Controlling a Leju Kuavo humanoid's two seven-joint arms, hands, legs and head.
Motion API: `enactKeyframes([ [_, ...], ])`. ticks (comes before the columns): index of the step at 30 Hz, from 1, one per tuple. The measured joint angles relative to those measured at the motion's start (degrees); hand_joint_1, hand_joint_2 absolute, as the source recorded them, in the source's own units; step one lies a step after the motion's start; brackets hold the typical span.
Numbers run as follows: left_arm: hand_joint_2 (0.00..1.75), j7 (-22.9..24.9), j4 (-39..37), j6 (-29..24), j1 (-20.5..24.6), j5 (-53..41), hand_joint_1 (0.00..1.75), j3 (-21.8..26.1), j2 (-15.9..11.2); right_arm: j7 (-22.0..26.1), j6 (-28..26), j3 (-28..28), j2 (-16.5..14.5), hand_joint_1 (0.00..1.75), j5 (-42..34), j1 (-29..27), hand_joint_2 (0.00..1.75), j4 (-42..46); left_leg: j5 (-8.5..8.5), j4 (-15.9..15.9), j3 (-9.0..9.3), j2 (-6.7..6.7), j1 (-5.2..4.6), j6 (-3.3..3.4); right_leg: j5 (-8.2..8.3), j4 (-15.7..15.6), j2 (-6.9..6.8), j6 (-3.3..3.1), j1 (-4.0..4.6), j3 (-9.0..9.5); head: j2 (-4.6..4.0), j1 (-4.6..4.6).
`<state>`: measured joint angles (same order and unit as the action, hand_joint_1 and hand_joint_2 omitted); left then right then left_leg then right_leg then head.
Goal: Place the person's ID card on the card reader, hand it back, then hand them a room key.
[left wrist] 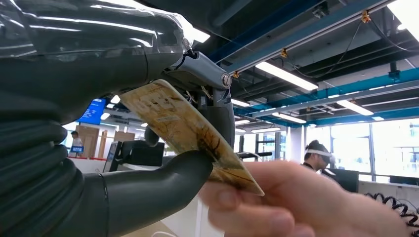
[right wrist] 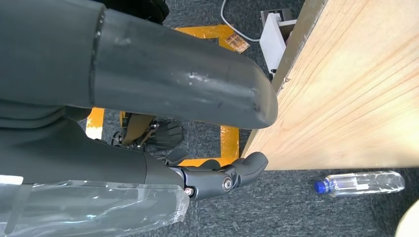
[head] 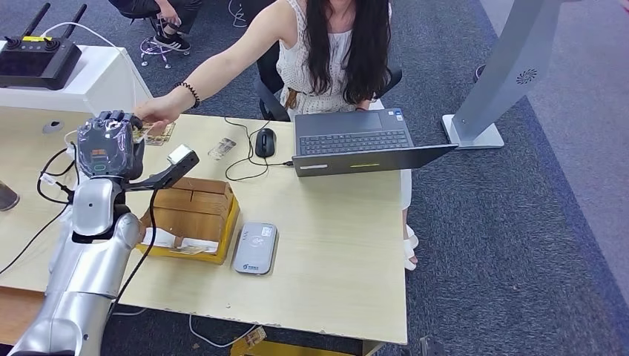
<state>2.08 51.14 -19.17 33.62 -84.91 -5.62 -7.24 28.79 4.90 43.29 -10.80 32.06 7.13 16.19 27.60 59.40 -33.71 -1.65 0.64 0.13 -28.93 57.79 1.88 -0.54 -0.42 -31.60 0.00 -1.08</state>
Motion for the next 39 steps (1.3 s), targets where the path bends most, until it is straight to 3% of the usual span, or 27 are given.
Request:
enactKeyframes([
  [15, 1.75, -1.3, -0.8, 0.3, 0.0, 1.7, 1.75, 0.0, 0.0, -0.1, 0.0, -0.7, 0.0, 0.00, -0.5, 0.1, 0.00, -0.2, 0.00, 0.0, 0.00, 0.00, 0.00, 0.00, 0.00, 0.0, -0.01, 0.00, 0.00, 0.01, 0.00, 0.01],
  [21, 1.75, -2.8, 1.3, -0.2, -2.5, 0.0, 1.75, -1.1, 1.8, -0.1, -0.1, -1.0, 0.0, 0.00, -1.1, 0.1, 0.00, -0.2, 0.00, 0.0, 0.00, -0.02, -0.01, 0.00, 0.00, 0.0, -0.03, 0.00, -0.01, 0.00, 0.00, 0.01],
  [31, 1.75, -4.0, 11.8, 2.0, -9.4, -2.8, 1.75, -11.5, 7.7, -0.1, -0.8, -1.2, -0.5, 0.00, -2.2, 0.1, 0.00, -0.2, 0.01, 0.0, -0.02, -0.03, -0.06, 0.02, 0.02, 0.0, -0.04, 0.05, -0.09, 0.00, 0.00, 0.00],
  [39, 1.75, -3.6, 16.3, 9.2, -13.0, -2.8, 1.75, -19.1, 9.9, -0.1, -1.0, -1.2, -0.6, 0.00, -3.2, -0.1, 0.00, -0.2, 0.01, 0.0, -0.01, -0.03, -0.05, 0.02, 0.03, 0.0, -0.05, 0.05, -0.08, 0.00, 0.00, 0.01],
])
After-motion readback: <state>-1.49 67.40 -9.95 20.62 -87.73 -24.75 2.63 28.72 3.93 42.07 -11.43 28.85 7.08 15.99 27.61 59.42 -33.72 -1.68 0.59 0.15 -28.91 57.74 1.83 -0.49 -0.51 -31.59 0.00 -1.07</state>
